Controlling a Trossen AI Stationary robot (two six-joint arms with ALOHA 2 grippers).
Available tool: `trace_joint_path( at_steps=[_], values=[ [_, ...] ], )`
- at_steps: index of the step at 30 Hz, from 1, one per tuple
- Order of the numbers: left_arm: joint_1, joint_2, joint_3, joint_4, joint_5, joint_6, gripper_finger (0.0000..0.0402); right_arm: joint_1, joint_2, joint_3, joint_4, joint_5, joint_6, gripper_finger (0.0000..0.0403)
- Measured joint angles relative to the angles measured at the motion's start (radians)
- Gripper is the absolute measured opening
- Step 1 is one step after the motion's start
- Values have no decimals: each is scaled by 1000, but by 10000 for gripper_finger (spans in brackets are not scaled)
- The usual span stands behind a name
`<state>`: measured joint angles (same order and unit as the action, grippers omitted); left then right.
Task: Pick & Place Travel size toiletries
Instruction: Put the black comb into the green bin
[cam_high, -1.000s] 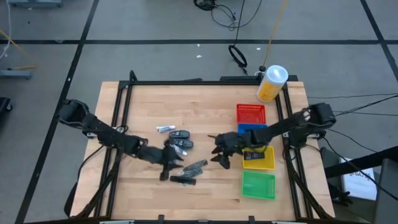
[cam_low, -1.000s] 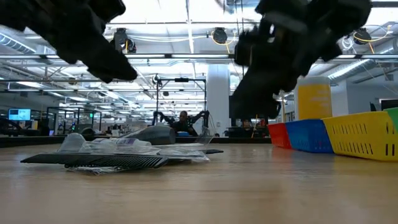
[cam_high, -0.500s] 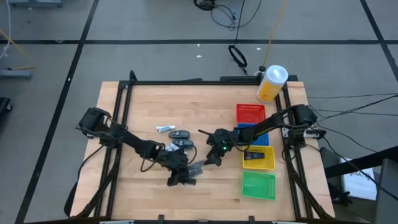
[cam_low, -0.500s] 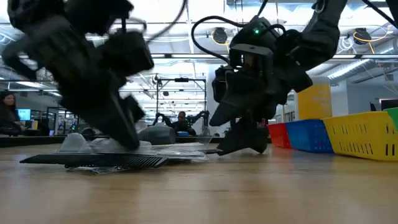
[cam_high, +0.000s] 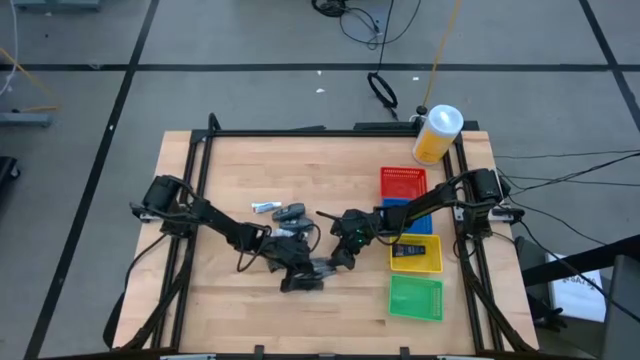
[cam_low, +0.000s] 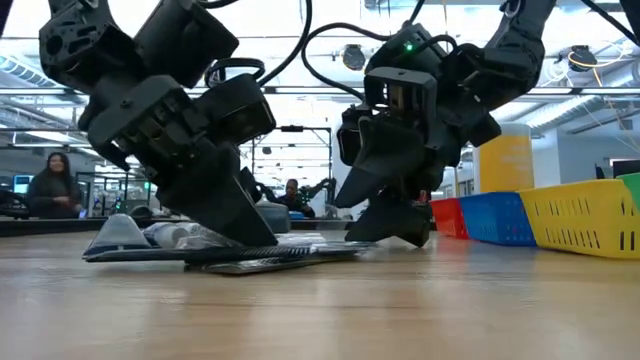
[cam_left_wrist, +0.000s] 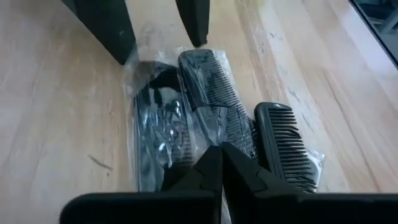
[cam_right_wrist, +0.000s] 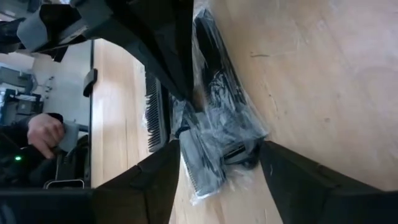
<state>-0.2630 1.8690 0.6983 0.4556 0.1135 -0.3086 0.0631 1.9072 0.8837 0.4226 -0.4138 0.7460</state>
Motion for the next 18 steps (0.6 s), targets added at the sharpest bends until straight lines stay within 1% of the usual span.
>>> trace_joint_path(
  at_steps=[5,8,11,15,18],
  values=[
    [0,-78,-4,-51,12,-7,7,-3,0,0,5,5,-3,204],
    [-1,-165,-2,-94,13,-22,2,-3,0,-1,0,2,-6,210],
    [-2,-234,-2,-180,10,-70,7,-3,0,-1,-5,1,-6,221],
    [-2,-257,-2,-289,6,-135,5,-3,1,-1,10,-2,-2,235],
    [-2,-215,-2,-346,-38,-179,3,-3,1,-2,11,0,-2,241]
  ],
)
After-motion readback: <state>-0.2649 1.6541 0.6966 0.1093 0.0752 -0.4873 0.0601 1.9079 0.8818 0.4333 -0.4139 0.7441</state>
